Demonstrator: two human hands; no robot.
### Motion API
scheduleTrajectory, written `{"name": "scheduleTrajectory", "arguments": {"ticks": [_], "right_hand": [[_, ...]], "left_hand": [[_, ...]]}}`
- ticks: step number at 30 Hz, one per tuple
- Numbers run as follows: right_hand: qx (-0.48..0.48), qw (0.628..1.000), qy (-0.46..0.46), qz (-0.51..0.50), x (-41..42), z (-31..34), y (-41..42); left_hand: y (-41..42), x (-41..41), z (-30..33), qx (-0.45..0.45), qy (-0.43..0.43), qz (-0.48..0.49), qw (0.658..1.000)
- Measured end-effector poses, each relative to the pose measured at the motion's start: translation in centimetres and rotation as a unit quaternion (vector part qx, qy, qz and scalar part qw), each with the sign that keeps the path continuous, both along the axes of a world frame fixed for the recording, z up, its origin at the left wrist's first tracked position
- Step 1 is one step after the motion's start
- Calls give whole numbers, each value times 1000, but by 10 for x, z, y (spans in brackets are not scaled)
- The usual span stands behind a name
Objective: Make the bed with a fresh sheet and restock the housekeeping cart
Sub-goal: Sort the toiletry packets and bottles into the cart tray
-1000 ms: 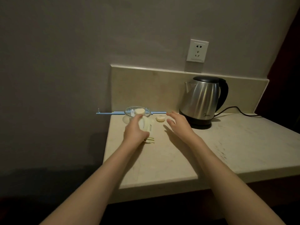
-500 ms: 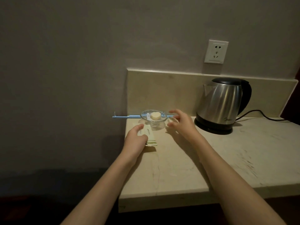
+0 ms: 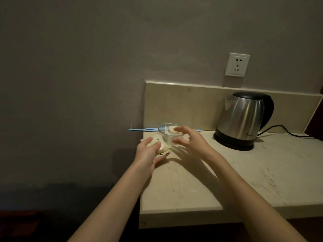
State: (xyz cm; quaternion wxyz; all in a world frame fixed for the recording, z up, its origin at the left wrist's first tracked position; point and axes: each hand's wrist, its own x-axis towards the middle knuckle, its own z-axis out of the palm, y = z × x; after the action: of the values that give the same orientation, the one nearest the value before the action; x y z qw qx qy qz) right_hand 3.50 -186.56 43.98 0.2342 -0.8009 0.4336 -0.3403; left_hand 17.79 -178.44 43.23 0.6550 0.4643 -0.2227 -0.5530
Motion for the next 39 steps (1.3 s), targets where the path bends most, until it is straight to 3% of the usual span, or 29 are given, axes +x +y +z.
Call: {"name": "scheduleTrajectory", "arguments": {"ticks": [5, 13, 20, 27, 33, 39], "right_hand": [[-14, 993, 29, -112, 6, -1, -49], [34, 984, 105, -143, 29, -4, -90], [-48, 978, 109, -171, 31, 11, -74], [-80, 991, 58, -86, 33, 21, 49], [-88, 995, 37, -36, 64, 0, 189], [-48, 997, 28, -56, 113, -44, 328]], "left_hand": [[-3, 20, 2, -17, -44, 4, 999], [-3, 30, -3, -44, -57, -1, 997], [11, 37, 3, -68, -40, 10, 997], [74, 51, 3, -61, -77, 1, 995], [181, 87, -7, -35, -87, -5, 996], [315, 140, -26, -17, -130, -17, 991]]}}
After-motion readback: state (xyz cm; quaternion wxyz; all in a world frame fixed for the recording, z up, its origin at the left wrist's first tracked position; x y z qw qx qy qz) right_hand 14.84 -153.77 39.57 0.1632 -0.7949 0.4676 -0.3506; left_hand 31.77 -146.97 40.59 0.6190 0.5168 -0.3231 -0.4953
